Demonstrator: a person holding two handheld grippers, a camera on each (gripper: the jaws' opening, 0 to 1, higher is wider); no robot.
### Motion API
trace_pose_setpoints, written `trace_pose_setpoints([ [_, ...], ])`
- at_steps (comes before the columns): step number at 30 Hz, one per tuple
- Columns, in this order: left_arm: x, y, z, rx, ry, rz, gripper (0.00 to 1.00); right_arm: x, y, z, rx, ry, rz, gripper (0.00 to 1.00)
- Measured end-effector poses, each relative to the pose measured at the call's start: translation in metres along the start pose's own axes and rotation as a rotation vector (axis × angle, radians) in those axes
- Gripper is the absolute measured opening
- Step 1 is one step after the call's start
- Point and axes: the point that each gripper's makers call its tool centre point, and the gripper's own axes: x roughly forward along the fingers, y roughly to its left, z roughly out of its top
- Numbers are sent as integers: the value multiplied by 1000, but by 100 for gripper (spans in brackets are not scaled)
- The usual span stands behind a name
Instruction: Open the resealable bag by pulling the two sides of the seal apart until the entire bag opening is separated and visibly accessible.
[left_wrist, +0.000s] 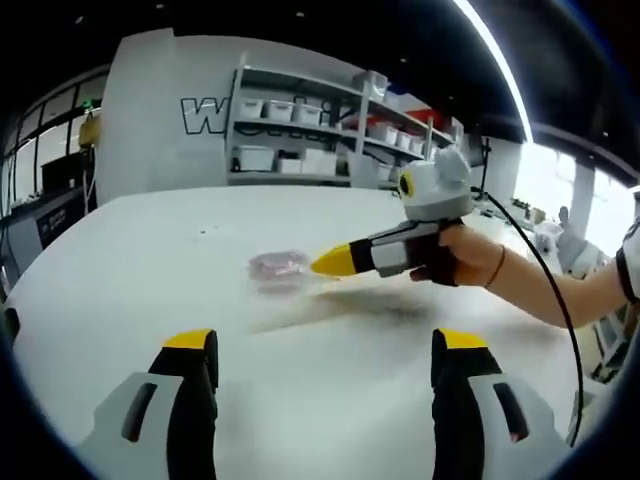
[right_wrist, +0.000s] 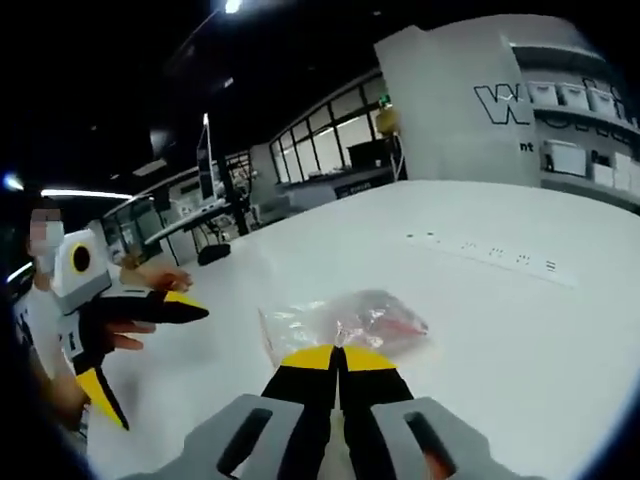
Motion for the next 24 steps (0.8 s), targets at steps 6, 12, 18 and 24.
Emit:
trace_pose_setpoints([
  [6,0,-2,1,3,-3,-10,86,-8,11,0,25,-3,35,0],
  [12,0,-1,2,0,-11,-7,86,-15,22,-2,42,-5,65,0],
  [18,-1,-3,-1,2,-6,-8,85,-21,32,-5,50,0,90,0],
  [24,-1,-6,-2,3,-8,-9,85,-29,37,-10,65,1,103,0],
])
